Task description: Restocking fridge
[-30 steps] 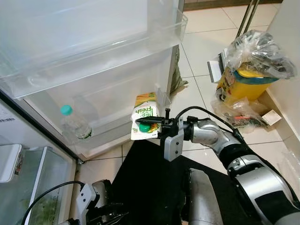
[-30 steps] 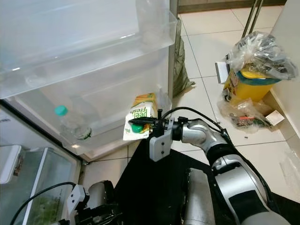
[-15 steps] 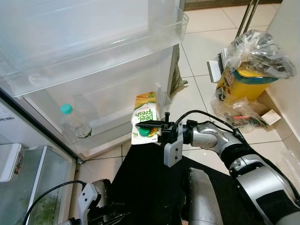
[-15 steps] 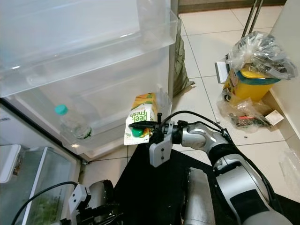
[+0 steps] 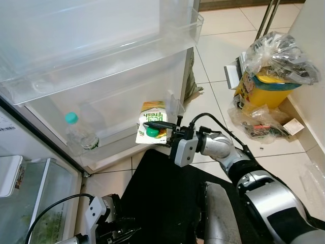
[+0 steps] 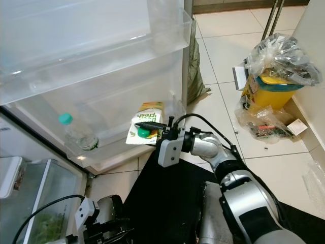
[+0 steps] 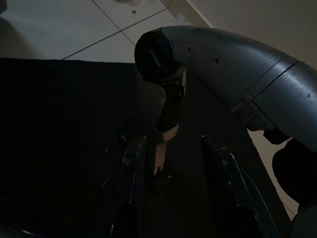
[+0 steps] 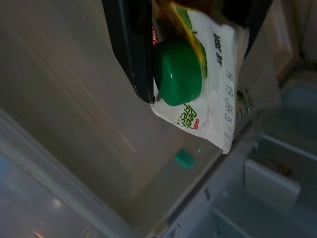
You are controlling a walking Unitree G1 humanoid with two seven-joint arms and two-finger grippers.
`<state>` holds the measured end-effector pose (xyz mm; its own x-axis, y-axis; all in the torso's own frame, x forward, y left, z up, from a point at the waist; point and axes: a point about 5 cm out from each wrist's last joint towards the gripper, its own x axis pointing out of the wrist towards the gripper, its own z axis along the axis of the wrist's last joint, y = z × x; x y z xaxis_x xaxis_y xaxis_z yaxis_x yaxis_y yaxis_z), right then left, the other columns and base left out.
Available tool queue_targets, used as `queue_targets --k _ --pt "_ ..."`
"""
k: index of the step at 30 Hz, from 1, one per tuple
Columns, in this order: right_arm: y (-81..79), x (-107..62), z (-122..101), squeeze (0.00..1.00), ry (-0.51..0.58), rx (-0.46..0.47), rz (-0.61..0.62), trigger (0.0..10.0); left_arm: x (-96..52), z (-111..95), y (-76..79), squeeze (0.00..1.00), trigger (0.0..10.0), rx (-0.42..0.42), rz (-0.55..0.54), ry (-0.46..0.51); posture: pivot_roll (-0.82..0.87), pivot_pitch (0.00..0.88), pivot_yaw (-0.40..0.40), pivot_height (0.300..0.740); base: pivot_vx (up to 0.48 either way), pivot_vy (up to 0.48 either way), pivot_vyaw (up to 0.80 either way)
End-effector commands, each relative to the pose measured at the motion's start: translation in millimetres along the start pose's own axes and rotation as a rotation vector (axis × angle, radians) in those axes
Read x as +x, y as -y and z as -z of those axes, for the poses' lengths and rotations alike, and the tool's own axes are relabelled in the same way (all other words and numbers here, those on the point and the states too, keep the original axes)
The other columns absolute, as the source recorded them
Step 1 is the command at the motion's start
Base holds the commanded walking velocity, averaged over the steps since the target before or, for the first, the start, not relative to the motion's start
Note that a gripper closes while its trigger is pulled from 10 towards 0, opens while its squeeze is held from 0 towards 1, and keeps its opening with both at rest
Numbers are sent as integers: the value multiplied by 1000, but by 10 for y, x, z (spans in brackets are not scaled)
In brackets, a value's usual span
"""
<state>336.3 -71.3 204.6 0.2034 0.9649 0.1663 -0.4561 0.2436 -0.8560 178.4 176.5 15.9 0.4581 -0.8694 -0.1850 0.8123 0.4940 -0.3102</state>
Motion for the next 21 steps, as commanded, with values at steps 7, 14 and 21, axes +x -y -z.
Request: queue_targets --k 7,14,21 --pt "16 27 -28 0 53 103 9 10000 -55 83 22 0 10000 -25 -15 -26 116 334 39 450 0 0 0" --pt "17 1 -42 0 91 165 -31 10000 -49 84 17 0 10000 -25 -17 -24 115 331 37 450 0 0 0" --pt "94 -40 -41 0 52 55 -30 10000 -42 90 24 0 10000 -26 -15 -23 112 333 37 450 0 0 0"
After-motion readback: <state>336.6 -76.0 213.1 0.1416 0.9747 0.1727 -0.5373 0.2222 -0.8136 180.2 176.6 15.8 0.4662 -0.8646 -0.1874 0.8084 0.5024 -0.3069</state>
